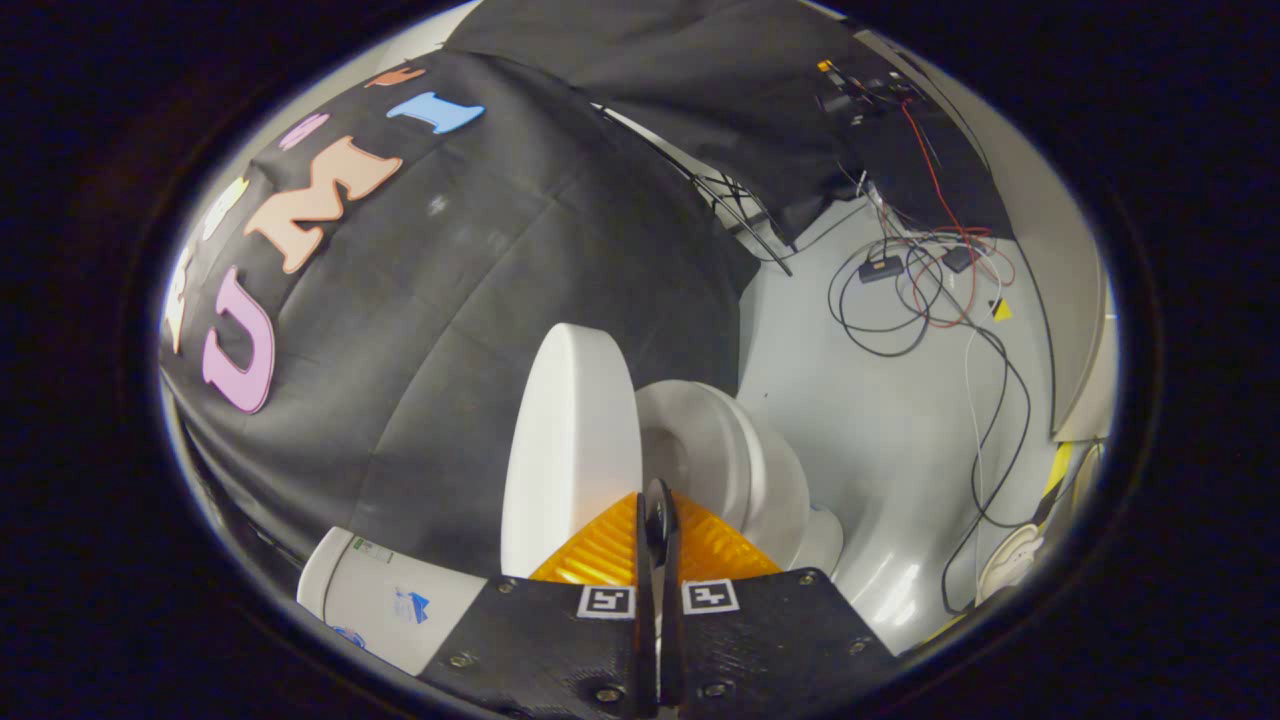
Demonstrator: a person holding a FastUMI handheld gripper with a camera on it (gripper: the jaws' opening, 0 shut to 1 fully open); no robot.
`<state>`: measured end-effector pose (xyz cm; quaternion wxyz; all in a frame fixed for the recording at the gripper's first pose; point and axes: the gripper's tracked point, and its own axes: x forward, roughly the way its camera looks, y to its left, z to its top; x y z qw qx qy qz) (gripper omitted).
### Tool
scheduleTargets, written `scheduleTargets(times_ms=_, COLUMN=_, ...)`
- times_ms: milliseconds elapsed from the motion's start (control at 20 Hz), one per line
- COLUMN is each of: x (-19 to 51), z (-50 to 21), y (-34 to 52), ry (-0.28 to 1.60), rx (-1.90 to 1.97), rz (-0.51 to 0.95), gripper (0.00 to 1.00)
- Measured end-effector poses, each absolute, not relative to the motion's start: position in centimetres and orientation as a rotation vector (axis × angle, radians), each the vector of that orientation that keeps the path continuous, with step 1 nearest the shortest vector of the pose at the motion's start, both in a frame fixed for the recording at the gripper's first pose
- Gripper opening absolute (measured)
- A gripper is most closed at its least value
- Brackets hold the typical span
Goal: Open the toilet lid.
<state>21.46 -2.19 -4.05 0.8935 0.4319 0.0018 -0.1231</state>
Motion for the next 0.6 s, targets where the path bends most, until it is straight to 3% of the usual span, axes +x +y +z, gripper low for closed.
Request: scheduleTargets(times_ms=600, x=18.6, z=3.6, y=3.5, ry=0.039, rx=0.505, rz=-0.279, gripper=0.03)
